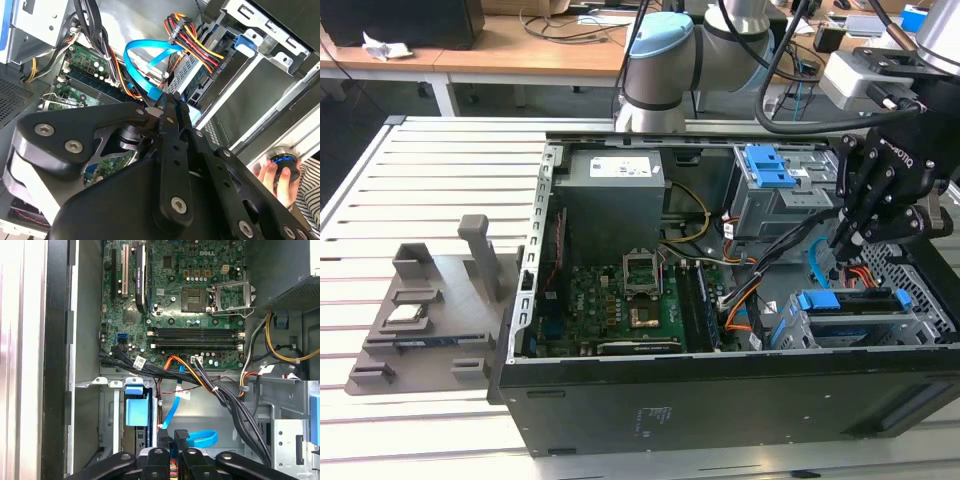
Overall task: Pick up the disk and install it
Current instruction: 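Insert the second disk wire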
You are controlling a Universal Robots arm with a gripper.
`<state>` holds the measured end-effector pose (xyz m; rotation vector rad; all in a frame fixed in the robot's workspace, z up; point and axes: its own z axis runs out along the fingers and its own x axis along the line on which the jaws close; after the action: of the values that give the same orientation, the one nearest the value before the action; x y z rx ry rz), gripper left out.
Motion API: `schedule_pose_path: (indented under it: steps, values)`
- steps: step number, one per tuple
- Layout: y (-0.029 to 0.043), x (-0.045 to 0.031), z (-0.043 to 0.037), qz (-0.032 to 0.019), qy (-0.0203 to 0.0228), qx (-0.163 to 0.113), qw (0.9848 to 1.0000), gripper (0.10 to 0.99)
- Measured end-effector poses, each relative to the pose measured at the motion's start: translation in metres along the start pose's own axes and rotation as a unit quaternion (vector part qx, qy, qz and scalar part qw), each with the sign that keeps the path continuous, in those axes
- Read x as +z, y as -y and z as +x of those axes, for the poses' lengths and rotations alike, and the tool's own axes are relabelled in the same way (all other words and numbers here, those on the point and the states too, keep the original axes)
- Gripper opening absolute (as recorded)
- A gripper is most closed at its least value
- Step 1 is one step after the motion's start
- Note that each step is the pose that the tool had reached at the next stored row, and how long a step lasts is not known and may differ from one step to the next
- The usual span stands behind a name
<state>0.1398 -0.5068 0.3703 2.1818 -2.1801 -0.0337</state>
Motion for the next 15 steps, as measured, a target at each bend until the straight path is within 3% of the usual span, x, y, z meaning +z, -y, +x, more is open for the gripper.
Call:
schedule_pose_path:
  steps: [3, 6, 9, 15]
  values:
    - [0.0000, 0.0003, 0.0009, 0.0000, -0.0012, 0.000, 1.0000, 0.161]
    - [0.0000, 0.0004, 0.0064, 0.0000, -0.0085, 0.000, 1.0000, 0.161]
    - [0.0001, 0.0023, 0.0142, 0.0000, -0.0131, 0.001, 0.9999, 0.161]
    - [0.0088, 0.0151, 0.0192, -0.0006, -0.0180, 0.000, 0.9998, 0.161]
